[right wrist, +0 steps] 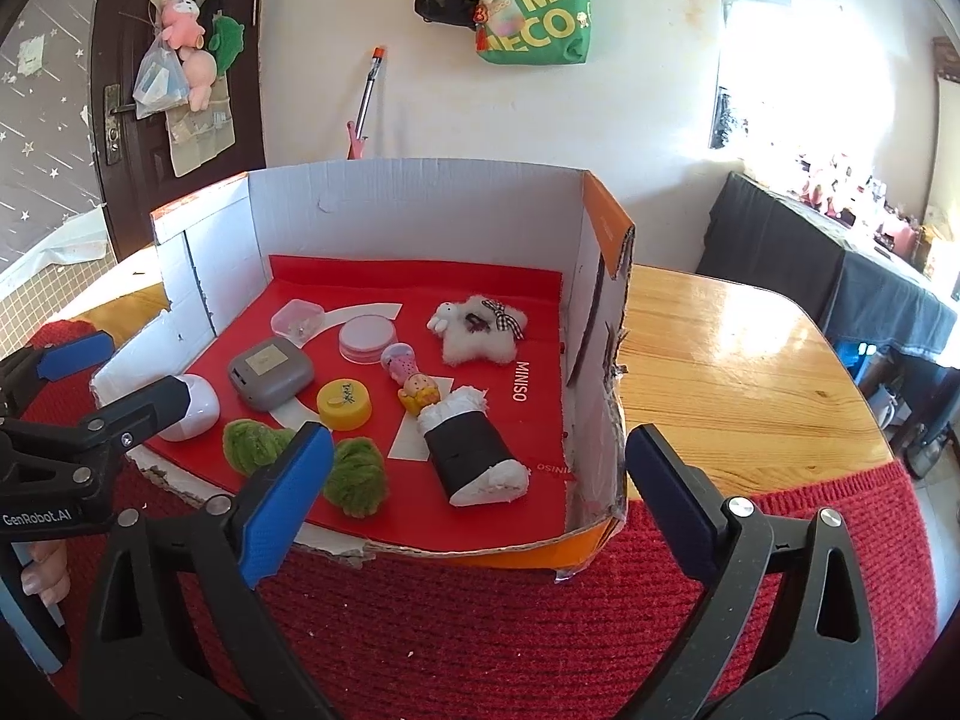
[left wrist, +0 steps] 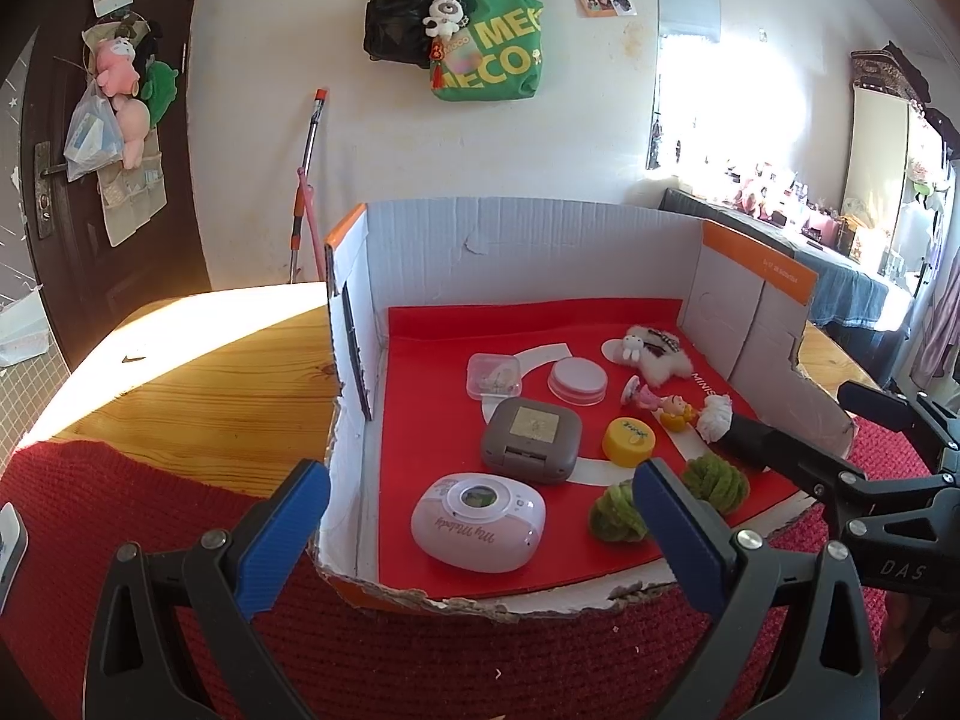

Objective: Organize objects

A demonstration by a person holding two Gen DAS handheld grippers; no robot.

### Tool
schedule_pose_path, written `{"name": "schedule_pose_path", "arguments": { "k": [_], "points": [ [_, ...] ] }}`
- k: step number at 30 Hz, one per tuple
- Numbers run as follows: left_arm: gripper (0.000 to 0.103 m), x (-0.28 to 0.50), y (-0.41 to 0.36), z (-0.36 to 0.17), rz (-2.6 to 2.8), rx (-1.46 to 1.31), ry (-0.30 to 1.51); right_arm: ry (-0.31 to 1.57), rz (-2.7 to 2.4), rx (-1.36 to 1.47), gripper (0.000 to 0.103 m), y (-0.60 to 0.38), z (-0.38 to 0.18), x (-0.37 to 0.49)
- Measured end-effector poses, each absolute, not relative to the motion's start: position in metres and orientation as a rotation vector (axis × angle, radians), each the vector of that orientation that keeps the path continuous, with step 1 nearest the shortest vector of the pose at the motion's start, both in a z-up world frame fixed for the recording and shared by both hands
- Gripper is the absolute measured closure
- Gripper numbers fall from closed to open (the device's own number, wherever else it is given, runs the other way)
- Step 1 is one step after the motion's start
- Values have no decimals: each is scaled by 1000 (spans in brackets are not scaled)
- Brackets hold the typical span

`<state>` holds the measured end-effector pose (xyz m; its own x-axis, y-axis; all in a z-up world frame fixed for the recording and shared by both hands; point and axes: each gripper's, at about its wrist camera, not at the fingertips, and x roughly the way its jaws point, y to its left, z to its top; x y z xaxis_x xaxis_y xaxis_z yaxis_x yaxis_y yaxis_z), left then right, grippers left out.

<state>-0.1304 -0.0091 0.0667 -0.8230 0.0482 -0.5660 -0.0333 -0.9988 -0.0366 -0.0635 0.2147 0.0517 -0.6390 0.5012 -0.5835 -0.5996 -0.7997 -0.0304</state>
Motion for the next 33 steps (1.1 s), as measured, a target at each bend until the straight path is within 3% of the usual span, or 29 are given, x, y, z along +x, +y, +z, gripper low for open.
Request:
{"name": "schedule_pose_path", "arguments": {
  "k": [33],
  "points": [
    [0, -131, -9, 67, 2960, -918, -29, 232, 2376, -783, 4, 215, 51, -60]
  ]
}}
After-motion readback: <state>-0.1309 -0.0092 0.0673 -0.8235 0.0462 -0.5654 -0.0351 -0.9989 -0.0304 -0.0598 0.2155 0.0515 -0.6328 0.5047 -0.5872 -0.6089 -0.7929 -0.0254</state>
